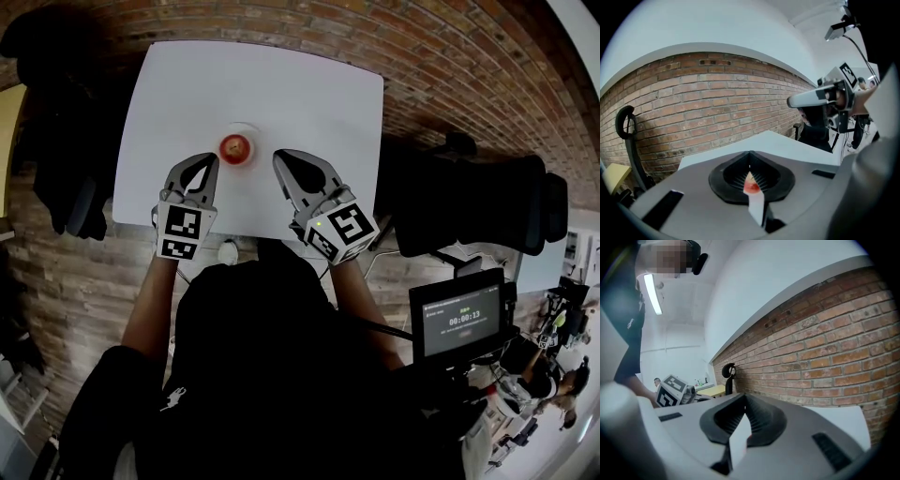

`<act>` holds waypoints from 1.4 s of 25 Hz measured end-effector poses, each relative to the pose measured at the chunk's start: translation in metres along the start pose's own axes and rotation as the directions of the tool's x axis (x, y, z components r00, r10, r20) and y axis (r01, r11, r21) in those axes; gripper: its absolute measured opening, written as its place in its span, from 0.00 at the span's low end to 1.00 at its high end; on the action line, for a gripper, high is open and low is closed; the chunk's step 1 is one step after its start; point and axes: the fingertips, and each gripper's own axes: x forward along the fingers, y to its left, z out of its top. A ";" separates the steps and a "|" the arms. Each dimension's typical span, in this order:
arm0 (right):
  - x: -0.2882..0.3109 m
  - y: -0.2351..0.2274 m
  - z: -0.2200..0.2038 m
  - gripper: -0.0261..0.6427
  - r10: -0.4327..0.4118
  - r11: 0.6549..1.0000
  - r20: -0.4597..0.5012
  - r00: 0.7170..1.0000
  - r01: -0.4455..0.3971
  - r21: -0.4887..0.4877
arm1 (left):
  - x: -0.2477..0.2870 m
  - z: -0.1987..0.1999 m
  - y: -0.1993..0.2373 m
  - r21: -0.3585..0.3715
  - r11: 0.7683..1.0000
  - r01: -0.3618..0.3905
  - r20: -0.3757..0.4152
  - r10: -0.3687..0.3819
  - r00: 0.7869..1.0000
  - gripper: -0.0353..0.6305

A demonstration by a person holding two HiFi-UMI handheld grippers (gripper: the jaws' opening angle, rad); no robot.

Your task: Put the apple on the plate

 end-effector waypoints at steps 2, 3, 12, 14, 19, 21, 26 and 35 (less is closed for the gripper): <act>0.001 0.000 0.001 0.04 0.003 1.000 0.003 1.000 -0.003 -0.005 | -0.005 0.004 0.001 -0.013 1.000 -0.004 0.014 0.004 1.000 0.06; 0.002 0.001 0.002 0.05 0.004 1.000 0.005 1.000 -0.004 -0.008 | -0.008 0.007 0.001 -0.022 1.000 -0.005 0.020 0.006 1.000 0.06; 0.007 0.004 0.012 0.04 0.008 0.999 0.017 1.000 -0.007 -0.033 | -0.027 0.027 0.009 -0.059 0.998 -0.020 0.090 0.025 0.996 0.06; 0.007 0.004 0.013 0.04 0.007 0.999 0.016 1.000 -0.006 -0.040 | -0.028 0.028 0.010 -0.063 0.998 -0.017 0.100 0.023 0.995 0.06; 0.007 0.003 0.012 0.04 -0.005 0.999 0.010 1.000 0.005 -0.053 | -0.024 0.030 0.007 -0.060 0.998 -0.002 0.114 0.009 0.993 0.06; 0.006 0.001 0.011 0.04 -0.013 0.999 0.010 1.000 0.013 -0.052 | -0.022 0.030 0.006 -0.059 0.998 0.001 0.112 0.006 0.994 0.06; 0.005 0.000 0.012 0.04 -0.024 0.999 0.012 1.000 0.025 -0.049 | -0.021 0.029 0.008 -0.073 0.997 0.007 0.112 0.001 0.994 0.06; 0.008 -0.001 0.012 0.04 -0.027 0.998 0.002 1.000 0.027 -0.058 | -0.017 0.026 0.010 -0.078 0.997 0.008 0.103 0.001 0.995 0.06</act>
